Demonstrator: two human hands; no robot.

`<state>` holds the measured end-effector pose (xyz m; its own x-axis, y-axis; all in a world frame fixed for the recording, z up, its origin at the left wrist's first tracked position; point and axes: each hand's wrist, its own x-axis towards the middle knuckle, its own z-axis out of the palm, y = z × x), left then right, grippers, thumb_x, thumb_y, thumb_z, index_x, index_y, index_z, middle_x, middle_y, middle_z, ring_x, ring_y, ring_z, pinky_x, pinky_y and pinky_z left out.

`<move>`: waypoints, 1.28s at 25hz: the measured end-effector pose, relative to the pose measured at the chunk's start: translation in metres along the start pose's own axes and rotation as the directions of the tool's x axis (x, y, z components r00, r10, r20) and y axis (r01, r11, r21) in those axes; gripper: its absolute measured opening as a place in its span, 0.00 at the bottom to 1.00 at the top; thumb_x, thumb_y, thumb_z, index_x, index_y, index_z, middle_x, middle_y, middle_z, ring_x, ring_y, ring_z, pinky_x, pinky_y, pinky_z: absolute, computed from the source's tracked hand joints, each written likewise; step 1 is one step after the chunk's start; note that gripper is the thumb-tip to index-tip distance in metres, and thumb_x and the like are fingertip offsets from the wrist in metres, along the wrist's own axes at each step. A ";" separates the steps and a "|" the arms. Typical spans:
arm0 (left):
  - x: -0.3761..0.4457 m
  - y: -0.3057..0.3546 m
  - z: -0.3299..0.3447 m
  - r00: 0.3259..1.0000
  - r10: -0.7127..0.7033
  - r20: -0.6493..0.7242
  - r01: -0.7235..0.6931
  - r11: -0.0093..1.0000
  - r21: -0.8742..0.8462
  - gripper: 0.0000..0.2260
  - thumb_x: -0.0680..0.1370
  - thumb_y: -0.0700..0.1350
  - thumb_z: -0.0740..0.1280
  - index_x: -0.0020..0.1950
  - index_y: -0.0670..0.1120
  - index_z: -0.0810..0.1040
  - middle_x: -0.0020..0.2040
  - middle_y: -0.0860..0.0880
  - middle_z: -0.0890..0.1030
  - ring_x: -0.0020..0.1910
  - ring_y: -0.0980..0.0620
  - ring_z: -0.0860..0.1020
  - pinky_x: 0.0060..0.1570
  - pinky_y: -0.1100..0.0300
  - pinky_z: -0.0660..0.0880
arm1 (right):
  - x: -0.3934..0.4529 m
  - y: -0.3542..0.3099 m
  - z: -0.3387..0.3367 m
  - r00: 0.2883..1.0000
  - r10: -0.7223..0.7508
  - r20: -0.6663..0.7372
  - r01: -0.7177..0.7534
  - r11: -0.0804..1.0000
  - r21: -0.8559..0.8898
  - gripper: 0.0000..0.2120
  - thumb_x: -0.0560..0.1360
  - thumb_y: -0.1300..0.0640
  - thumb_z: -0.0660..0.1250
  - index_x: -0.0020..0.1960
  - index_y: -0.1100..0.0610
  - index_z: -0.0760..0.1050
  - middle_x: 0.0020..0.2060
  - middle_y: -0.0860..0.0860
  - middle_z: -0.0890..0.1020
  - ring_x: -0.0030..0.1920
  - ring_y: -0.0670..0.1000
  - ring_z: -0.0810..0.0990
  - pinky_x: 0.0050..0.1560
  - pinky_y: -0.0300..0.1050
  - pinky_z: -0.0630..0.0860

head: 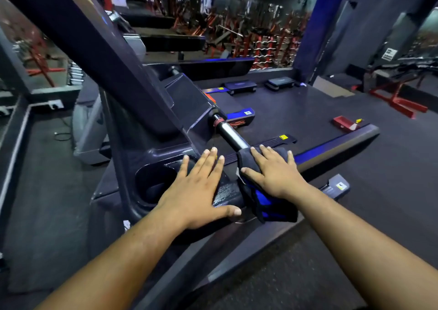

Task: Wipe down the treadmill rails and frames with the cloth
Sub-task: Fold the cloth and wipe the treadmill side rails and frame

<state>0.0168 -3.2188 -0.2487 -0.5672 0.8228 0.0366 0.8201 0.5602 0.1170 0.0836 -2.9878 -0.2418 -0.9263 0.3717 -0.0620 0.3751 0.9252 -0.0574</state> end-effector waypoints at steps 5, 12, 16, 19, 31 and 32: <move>0.000 0.018 -0.003 0.985 -0.156 -0.078 0.163 0.981 0.108 0.53 0.68 0.81 0.45 0.81 0.49 0.35 0.79 0.48 0.30 0.78 0.52 0.30 0.74 0.35 0.32 | 0.046 -0.011 -0.015 0.968 -0.162 0.192 0.164 0.986 0.006 0.39 0.79 0.33 0.53 0.82 0.51 0.44 0.81 0.56 0.42 0.81 0.56 0.42 0.74 0.72 0.44; 0.037 0.077 0.012 0.957 -0.289 -0.020 0.289 0.948 0.132 0.54 0.66 0.82 0.42 0.80 0.48 0.34 0.81 0.48 0.33 0.79 0.53 0.32 0.74 0.35 0.34 | 0.036 0.045 -0.010 0.954 -0.298 0.022 0.297 0.954 0.043 0.31 0.80 0.34 0.50 0.80 0.44 0.53 0.78 0.58 0.62 0.74 0.61 0.66 0.73 0.61 0.61; 0.043 0.079 0.014 0.947 -0.322 -0.014 0.320 0.938 0.135 0.55 0.66 0.83 0.44 0.81 0.48 0.36 0.81 0.48 0.36 0.79 0.53 0.34 0.75 0.36 0.36 | 0.094 0.005 -0.015 0.950 -0.228 0.215 0.199 0.969 0.148 0.40 0.80 0.44 0.58 0.81 0.58 0.41 0.75 0.65 0.63 0.71 0.65 0.68 0.69 0.56 0.67; 0.043 0.079 0.012 0.949 -0.314 -0.016 0.313 0.939 0.142 0.56 0.66 0.83 0.43 0.81 0.46 0.36 0.81 0.47 0.35 0.79 0.52 0.34 0.76 0.38 0.36 | 0.097 -0.019 -0.009 0.943 -0.332 0.041 0.332 0.943 -0.010 0.40 0.80 0.51 0.61 0.81 0.55 0.38 0.78 0.65 0.50 0.75 0.66 0.59 0.70 0.66 0.63; 0.044 0.077 0.016 0.940 -0.339 -0.043 0.342 0.934 0.106 0.59 0.65 0.84 0.40 0.79 0.42 0.33 0.80 0.44 0.33 0.79 0.49 0.33 0.75 0.38 0.36 | 0.118 -0.032 -0.003 0.980 -0.170 -0.101 0.181 0.976 0.117 0.39 0.78 0.49 0.66 0.79 0.60 0.49 0.67 0.63 0.70 0.62 0.65 0.76 0.57 0.57 0.74; 0.043 0.078 0.016 0.940 -0.339 -0.050 0.342 0.933 0.109 0.59 0.65 0.84 0.40 0.79 0.42 0.33 0.80 0.44 0.33 0.79 0.49 0.33 0.75 0.38 0.36 | 0.117 -0.017 -0.005 0.987 -0.159 -0.021 0.160 0.971 0.179 0.41 0.75 0.43 0.70 0.76 0.62 0.55 0.66 0.62 0.73 0.63 0.64 0.77 0.57 0.55 0.74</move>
<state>0.0572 -3.1379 -0.2542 -0.8145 0.5785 0.0442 0.5795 0.8149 0.0131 -0.0313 -2.9597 -0.2430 -0.9746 0.2215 -0.0313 0.2224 0.9440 -0.2439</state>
